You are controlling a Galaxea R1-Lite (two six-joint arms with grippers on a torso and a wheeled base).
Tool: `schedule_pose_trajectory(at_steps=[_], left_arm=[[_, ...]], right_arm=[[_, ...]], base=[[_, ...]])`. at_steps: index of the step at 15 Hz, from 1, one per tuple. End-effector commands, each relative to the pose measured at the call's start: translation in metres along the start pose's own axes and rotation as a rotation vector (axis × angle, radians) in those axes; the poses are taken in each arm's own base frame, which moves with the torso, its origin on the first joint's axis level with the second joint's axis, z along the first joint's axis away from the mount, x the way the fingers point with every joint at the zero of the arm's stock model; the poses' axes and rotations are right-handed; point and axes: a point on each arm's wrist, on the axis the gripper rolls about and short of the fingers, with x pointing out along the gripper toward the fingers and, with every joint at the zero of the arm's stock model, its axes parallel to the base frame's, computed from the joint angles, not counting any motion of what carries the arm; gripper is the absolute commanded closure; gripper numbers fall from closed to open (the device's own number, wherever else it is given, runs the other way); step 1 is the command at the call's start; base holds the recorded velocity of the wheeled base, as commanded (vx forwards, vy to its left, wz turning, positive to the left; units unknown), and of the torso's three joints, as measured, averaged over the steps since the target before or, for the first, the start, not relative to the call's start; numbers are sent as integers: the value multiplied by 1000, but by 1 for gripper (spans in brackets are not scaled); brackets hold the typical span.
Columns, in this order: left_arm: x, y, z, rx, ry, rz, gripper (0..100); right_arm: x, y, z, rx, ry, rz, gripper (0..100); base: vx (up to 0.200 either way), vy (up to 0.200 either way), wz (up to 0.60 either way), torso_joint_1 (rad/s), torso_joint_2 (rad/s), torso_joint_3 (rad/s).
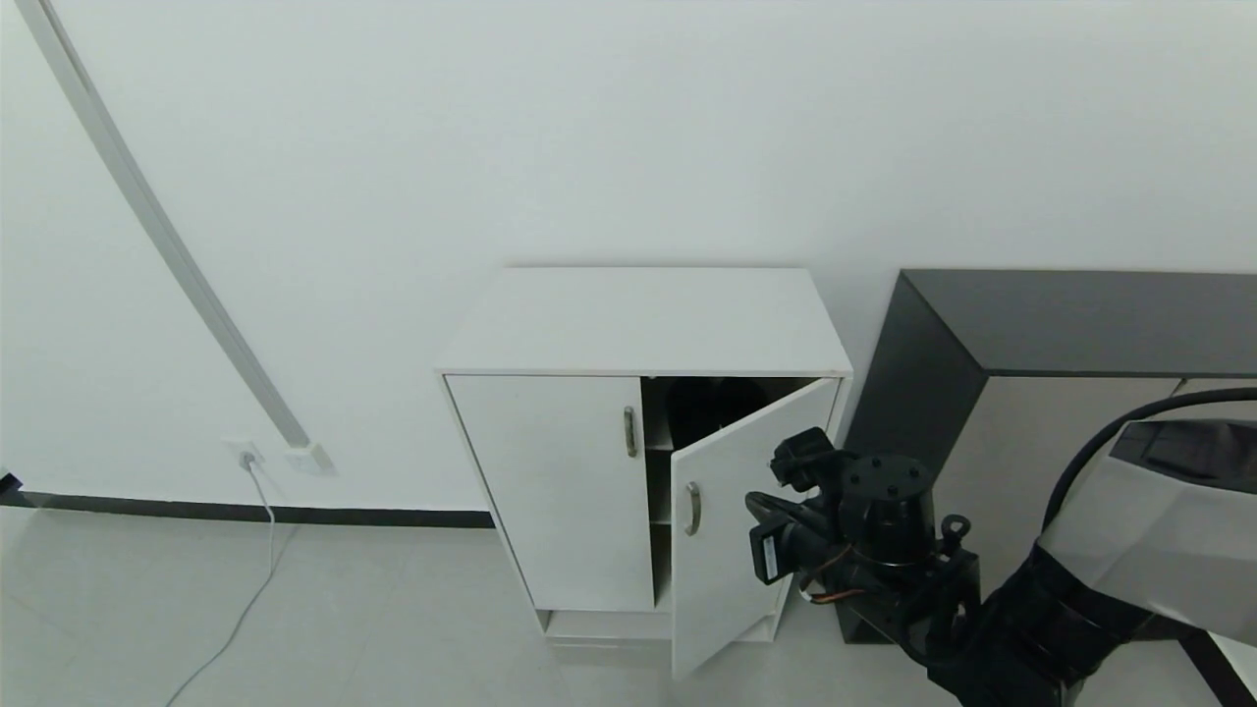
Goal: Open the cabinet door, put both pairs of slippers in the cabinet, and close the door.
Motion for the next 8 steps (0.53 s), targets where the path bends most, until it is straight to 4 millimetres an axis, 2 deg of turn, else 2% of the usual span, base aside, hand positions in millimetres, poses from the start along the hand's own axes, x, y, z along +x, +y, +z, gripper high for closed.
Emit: schedule_pose_trajectory(at_steps=[1,7,8], left_arm=[[0,0,0,-1,0,2,100],[0,0,0,1,0,1,100],[0,0,0,-1,0,2,100]], right_arm=[[-3,-1,-7,-3,24,0,100],[-18,-3,-21,-5,33,1,100],[-21,-4,-23,-4,29,1,100]], base=[[0,0,0,0,0,0],[200,0,0,3,2,3],[0,0,0,0,0,0]])
